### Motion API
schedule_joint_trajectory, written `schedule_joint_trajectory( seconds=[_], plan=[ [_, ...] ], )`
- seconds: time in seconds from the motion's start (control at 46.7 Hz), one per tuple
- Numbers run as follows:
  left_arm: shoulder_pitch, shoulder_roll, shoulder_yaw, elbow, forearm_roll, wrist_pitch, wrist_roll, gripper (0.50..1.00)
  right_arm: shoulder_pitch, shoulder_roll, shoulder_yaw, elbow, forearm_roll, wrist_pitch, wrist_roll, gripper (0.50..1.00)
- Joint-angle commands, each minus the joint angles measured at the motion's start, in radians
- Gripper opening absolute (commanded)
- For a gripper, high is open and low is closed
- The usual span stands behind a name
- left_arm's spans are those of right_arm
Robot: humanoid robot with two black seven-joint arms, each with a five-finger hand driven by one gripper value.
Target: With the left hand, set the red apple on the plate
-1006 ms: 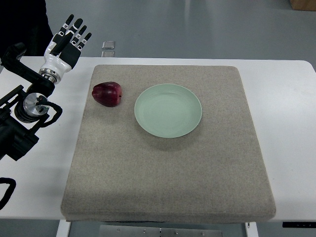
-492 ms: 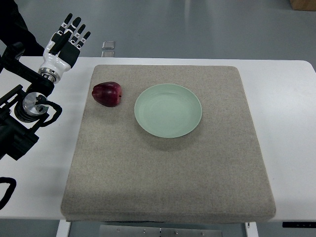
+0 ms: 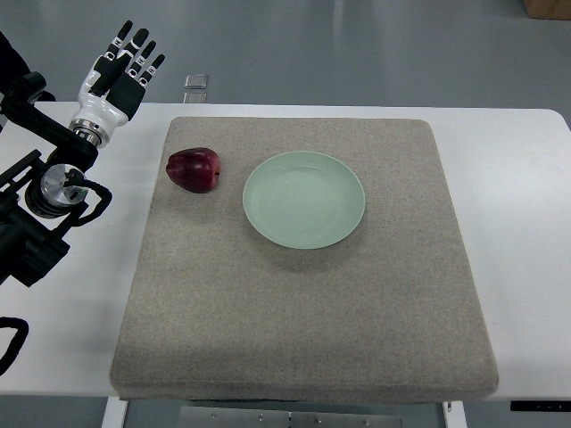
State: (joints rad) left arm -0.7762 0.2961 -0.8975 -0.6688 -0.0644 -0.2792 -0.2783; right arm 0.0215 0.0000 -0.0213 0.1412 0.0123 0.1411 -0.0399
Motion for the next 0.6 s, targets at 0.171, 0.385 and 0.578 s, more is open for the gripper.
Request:
schedule_joint_trajectory(
  seconds=[0.171, 0.385, 0.578],
  plan=[
    [0.002, 0.000, -0.001, 0.000, 0.000, -0.002, 0.001, 1.000, 0.000, 0.000, 0.000, 0.000, 0.000, 0.000, 0.000, 0.930],
    [0.002, 0.000, 0.006, 0.000, 0.000, 0.000, 0.001, 1.000, 0.000, 0.000, 0.001, 0.000, 0.000, 0.000, 0.000, 0.930],
    [-0.002, -0.002, 0.008, 0.000, 0.002, 0.000, 0.001, 1.000, 0.000, 0.000, 0.000, 0.000, 0.000, 0.000, 0.000, 0.930]
  ],
)
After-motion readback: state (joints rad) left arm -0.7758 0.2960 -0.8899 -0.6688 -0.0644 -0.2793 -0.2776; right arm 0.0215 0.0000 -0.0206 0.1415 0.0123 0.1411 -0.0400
